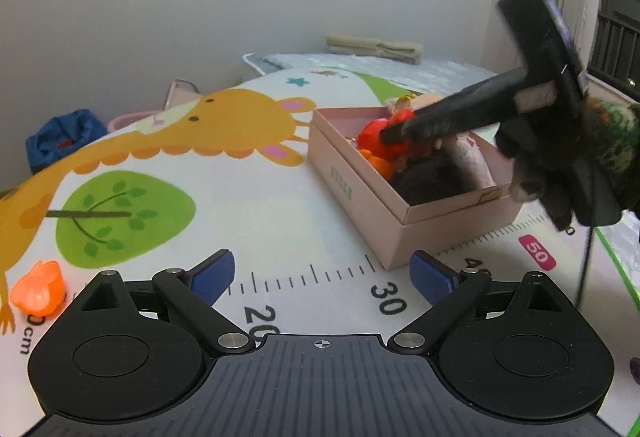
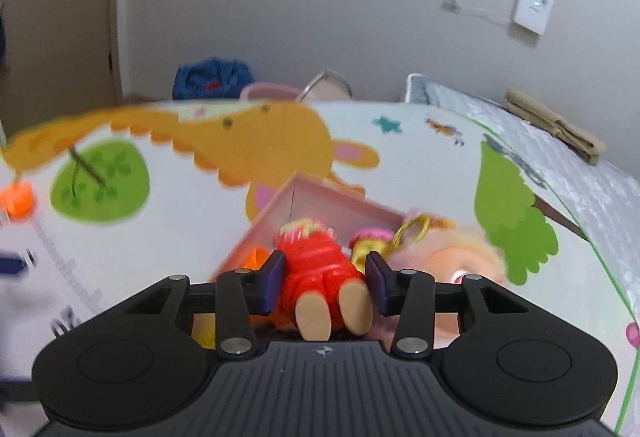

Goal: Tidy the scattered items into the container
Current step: 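Carry the red figure and orange shell to the pink box with both grippers, then open both grippers to drop the red figure and orange shell into the box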

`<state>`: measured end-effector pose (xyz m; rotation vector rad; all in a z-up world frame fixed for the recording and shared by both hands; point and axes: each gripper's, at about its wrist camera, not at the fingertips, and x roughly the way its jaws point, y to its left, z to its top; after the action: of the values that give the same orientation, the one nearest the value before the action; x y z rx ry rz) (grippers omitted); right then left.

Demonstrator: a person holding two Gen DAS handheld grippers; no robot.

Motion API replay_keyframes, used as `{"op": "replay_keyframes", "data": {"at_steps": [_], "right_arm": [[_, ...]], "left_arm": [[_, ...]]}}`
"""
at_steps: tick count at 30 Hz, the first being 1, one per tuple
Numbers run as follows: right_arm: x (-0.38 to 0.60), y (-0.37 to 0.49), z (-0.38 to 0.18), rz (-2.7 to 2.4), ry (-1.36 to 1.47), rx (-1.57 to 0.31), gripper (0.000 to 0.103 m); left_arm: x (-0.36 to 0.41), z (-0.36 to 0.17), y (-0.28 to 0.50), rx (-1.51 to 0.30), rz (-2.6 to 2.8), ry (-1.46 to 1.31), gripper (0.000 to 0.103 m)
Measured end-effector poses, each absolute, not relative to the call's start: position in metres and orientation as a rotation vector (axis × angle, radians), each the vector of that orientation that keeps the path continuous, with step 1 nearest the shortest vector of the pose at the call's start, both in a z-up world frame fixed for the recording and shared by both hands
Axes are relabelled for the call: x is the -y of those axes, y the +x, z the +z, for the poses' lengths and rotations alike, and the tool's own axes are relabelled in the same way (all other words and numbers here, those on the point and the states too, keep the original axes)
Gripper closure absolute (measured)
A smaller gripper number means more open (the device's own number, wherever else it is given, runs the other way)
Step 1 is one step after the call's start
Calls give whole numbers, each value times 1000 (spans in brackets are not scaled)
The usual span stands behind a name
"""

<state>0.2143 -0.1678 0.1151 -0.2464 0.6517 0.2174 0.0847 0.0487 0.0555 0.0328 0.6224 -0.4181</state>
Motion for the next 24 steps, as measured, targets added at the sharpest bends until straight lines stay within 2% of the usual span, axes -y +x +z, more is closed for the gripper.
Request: {"op": "replay_keyframes", "data": {"at_steps": [8,9,11,15,24], "right_arm": [[171,219,159,157,-170,-474,60],[170,223,156,149,-160,-457,55],[171,232,144,163,-132,-490,37],[190,235,133,177,-13,-563,37],[195,217,145,133,-20,-499,33]], "left_arm": [[-46,57,81,-610,-433,25,5],[-46,56,82,-613,-429,28,5],[-48,54,82,-619,-420,31,5],[-56,51,81,-626,-411,33,5],[-59,37,85,-651,-416,-10,5]]}}
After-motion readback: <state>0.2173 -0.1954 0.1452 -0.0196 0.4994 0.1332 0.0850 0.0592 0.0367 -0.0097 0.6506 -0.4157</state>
